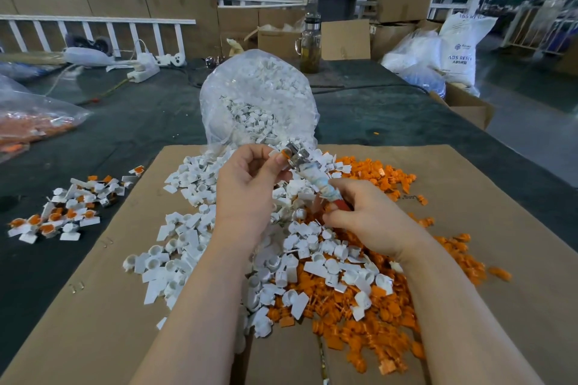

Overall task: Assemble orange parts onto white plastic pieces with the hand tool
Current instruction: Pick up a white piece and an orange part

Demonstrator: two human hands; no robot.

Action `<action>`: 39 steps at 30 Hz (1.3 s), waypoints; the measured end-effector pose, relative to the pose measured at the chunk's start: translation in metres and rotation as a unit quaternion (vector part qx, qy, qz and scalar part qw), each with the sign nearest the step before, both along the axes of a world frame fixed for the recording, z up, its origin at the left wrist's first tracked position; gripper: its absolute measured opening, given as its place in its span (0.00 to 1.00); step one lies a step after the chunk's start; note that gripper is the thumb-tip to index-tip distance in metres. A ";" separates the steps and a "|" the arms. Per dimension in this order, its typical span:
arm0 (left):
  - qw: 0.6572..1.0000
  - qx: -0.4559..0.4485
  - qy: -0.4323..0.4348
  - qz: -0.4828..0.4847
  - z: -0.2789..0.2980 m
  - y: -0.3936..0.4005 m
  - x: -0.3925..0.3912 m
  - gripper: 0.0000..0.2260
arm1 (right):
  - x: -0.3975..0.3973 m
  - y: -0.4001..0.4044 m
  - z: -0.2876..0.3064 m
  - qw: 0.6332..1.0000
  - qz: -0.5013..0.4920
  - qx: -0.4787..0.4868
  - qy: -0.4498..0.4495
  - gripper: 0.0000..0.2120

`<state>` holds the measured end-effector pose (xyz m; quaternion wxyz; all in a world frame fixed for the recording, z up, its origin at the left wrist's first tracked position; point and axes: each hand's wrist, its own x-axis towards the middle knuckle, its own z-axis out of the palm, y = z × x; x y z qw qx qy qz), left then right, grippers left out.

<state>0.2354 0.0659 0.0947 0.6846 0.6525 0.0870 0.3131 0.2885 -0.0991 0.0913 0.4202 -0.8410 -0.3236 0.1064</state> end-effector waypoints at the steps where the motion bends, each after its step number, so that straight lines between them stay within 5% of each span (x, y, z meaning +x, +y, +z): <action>1: 1.000 -0.006 -0.002 -0.002 0.000 0.000 0.000 0.07 | 0.000 0.001 0.000 1.000 -0.002 -0.003 -0.009 0.06; 13: 1.000 -0.021 -0.001 -0.011 -0.001 0.003 0.001 0.07 | -0.002 0.006 -0.003 0.999 -0.009 -0.012 -0.048 0.08; 17: 0.993 -0.116 0.015 -0.005 0.000 0.008 -0.001 0.03 | 0.000 0.008 -0.007 0.994 -0.042 -0.020 -0.098 0.03; 20: 0.952 -0.304 0.001 0.036 0.002 0.025 -0.005 0.04 | 0.004 0.008 -0.012 0.986 -0.095 -0.021 -0.133 0.06; 23: 0.876 -0.468 -0.047 0.103 0.002 0.047 -0.010 0.04 | 0.008 0.005 -0.015 0.972 -0.163 -0.026 -0.167 0.12; 29: 0.745 -0.629 -0.145 0.168 -0.001 0.071 -0.021 0.09 | 0.018 0.001 -0.021 0.946 -0.280 -0.075 -0.148 0.12; 32: 0.723 -0.645 -0.165 0.186 -0.004 0.074 -0.022 0.13 | 0.023 -0.005 -0.023 0.934 -0.318 -0.111 -0.116 0.12; 39: 0.734 -0.627 -0.183 0.183 -0.006 0.076 -0.022 0.14 | 0.024 -0.007 -0.023 0.926 -0.329 -0.155 -0.098 0.11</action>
